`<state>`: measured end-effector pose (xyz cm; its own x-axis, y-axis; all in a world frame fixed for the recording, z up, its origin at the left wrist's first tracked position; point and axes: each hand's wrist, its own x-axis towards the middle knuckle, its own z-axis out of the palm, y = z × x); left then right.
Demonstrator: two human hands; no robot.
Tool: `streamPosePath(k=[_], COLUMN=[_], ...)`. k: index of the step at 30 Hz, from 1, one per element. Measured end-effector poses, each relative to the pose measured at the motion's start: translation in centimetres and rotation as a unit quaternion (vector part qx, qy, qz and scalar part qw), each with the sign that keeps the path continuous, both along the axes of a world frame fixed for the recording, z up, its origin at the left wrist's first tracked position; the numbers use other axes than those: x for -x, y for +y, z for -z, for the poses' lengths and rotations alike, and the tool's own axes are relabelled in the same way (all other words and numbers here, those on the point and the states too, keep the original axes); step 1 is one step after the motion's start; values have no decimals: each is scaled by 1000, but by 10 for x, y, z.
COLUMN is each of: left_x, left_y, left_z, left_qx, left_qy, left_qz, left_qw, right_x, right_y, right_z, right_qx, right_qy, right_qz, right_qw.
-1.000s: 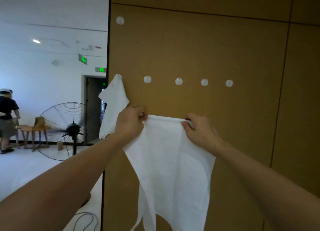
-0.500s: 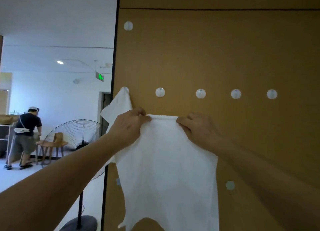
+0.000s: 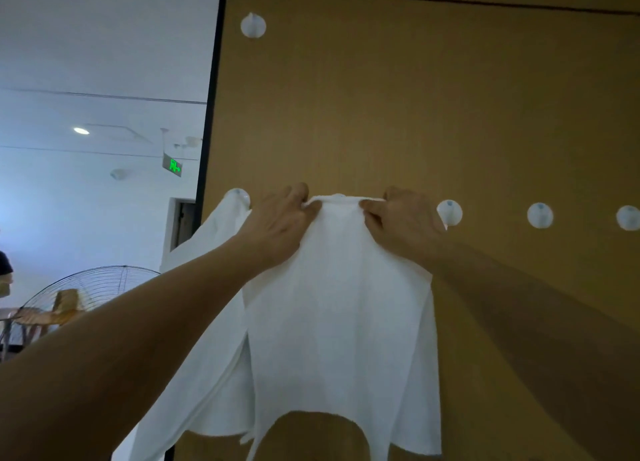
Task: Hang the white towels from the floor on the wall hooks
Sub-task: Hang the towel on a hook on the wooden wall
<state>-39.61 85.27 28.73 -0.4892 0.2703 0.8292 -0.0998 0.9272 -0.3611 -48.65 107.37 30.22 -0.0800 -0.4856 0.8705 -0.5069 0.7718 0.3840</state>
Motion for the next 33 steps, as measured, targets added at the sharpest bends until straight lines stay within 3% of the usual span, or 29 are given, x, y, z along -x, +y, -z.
streamPosePath(k=[4, 10, 13, 17, 19, 22, 25, 27, 28, 30, 32, 33], left_x=[20, 48, 60, 74, 75, 68, 62, 60, 62, 63, 66, 66], left_y=[-6, 2, 7, 12, 14, 18, 21, 22, 24, 27, 30, 30], left_z=[-19, -10, -3, 1, 9, 31, 54, 63, 65, 65, 65, 67], left_qx=[41, -36, -120, -288, -309, -239, -242, -301, -338, -425, -517, -520], left_qy=[15, 15, 9, -45, -52, 25, 72, 33, 2, -50, -92, -93], left_qz=[-28, 15, 76, 163, 199, 136, 105, 188, 241, 323, 370, 353], left_qw=[999, 999, 990, 942, 928, 961, 962, 934, 910, 844, 766, 772], right_x=[22, 31, 31, 23, 17, 6, 6, 9, 10, 5, -1, -5], right_y=[-17, -33, -36, -48, -58, -75, -77, -72, -69, -67, -69, -70], right_z=[-22, -18, -4, 14, 28, 47, 67, 77, 82, 87, 84, 82], right_qx=[32, 96, 159, 225, 235, 269, 225, 179, 178, 232, 307, 322], right_qy=[-49, -219, -342, -438, -420, -368, -239, -196, -203, -276, -377, -410], right_qz=[12, -68, -156, -221, -224, -231, -97, -52, -95, -234, -309, -323], right_qw=[998, 969, 913, 842, 847, 860, 939, 963, 958, 903, 818, 790])
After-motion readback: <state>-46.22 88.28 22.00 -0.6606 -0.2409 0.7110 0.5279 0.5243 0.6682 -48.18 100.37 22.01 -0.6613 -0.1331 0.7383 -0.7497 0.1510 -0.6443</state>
